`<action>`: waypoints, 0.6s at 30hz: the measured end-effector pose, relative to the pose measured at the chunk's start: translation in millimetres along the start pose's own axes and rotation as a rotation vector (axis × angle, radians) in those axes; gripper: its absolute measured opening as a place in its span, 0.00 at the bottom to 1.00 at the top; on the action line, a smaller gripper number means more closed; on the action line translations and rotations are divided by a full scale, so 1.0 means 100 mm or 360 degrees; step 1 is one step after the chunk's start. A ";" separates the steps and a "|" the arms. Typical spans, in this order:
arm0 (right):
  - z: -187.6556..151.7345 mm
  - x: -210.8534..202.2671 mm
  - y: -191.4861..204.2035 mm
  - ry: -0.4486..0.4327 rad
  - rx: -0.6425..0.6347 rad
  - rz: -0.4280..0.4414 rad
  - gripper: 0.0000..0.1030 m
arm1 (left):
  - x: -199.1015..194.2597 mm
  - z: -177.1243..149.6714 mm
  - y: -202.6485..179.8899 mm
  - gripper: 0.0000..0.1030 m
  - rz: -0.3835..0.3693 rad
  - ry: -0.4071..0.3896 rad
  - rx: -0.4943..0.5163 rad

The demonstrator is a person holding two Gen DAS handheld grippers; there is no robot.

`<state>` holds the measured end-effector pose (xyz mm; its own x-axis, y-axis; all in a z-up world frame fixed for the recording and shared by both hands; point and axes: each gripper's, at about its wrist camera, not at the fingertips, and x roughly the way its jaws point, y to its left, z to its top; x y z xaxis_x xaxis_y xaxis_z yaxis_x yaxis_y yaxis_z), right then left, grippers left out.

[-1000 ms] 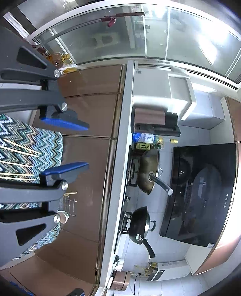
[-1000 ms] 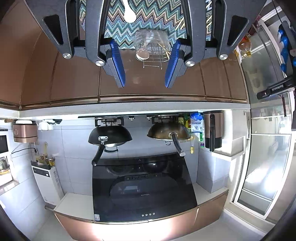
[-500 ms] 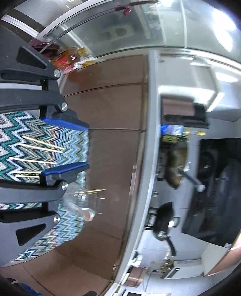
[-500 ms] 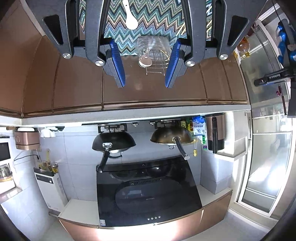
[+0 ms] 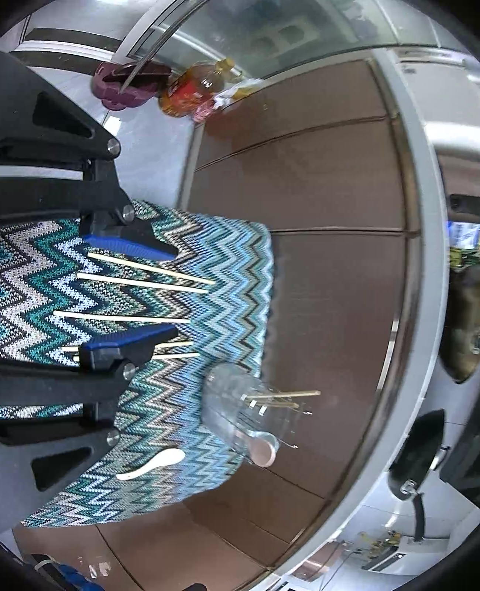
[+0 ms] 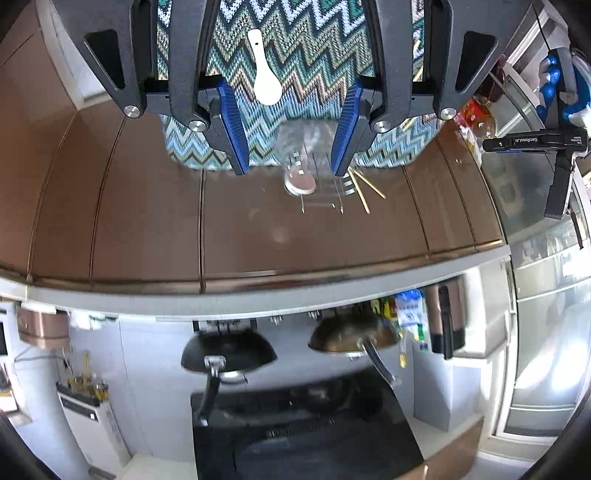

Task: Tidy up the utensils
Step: 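Lower the right gripper over the last white spoon while the left gripper lowers over chopsticks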

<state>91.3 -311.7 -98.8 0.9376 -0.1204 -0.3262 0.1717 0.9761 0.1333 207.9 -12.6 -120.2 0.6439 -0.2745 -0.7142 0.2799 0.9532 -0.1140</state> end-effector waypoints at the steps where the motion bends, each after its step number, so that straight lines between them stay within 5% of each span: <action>1: -0.03 0.04 -0.01 0.0019 0.0001 0.0000 0.44 | 0.07 0.00 0.00 0.33 -0.0009 0.0025 0.0001; 18: -0.54 1.07 -0.33 0.0460 -0.0032 -0.0020 0.45 | 1.54 0.24 0.00 0.33 -0.0073 0.0565 0.0060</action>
<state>170.0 -347.5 -188.8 0.8100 -0.0789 -0.5811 0.1742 0.9786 0.1098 324.8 -57.7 -213.7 0.3445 -0.2498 -0.9049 0.3335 0.9336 -0.1308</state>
